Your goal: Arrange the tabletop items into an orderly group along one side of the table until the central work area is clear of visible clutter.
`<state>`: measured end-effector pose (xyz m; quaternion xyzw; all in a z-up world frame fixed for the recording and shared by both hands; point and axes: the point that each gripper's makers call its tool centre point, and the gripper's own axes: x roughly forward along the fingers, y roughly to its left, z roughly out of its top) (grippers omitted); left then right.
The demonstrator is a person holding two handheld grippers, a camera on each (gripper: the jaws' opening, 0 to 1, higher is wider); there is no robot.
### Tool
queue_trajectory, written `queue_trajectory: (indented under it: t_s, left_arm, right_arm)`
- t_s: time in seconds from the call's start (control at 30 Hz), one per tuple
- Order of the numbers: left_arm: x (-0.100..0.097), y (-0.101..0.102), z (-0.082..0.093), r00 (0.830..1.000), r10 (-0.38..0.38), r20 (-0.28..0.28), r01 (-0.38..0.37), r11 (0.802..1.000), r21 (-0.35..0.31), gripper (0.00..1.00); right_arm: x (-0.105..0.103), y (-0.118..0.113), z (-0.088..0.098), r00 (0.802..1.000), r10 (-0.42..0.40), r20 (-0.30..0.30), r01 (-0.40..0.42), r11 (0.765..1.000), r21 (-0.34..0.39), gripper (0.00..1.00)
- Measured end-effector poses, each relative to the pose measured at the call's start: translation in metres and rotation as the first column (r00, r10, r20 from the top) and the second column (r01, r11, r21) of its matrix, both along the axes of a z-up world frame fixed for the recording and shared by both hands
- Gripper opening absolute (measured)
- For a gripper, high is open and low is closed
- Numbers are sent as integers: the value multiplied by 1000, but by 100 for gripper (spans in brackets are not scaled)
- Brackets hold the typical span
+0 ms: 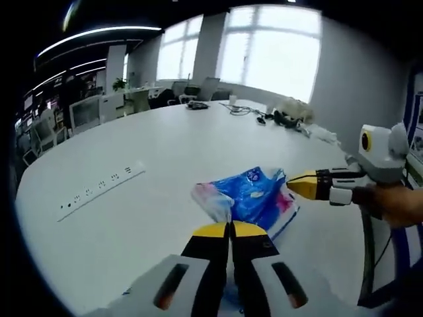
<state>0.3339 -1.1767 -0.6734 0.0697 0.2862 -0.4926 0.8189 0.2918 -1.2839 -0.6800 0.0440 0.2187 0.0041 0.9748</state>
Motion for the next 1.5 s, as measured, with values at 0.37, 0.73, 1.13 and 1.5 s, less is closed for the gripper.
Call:
queue_trajectory:
  t_s: [0.37, 0.73, 1.13, 1.5]
  left_arm:
    - [-22, 10, -23, 997, 37, -68, -34, 998, 45, 1]
    - [-24, 10, -40, 995, 54, -82, -46, 995, 93, 1]
    - [-28, 12, -54, 987, 102, -125, -84, 986, 143, 2]
    - [-31, 15, -62, 983, 104, -154, -81, 986, 148, 4]
  right_arm:
    - [-14, 2, -6, 997, 63, -38, -63, 998, -17, 0]
    - [-14, 2, -33, 988, 106, -111, -107, 994, -6, 0]
    - [-3, 2, -53, 978, 143, -152, -144, 990, 7, 0]
    - [1, 2, -60, 978, 149, -148, -148, 989, 24, 0]
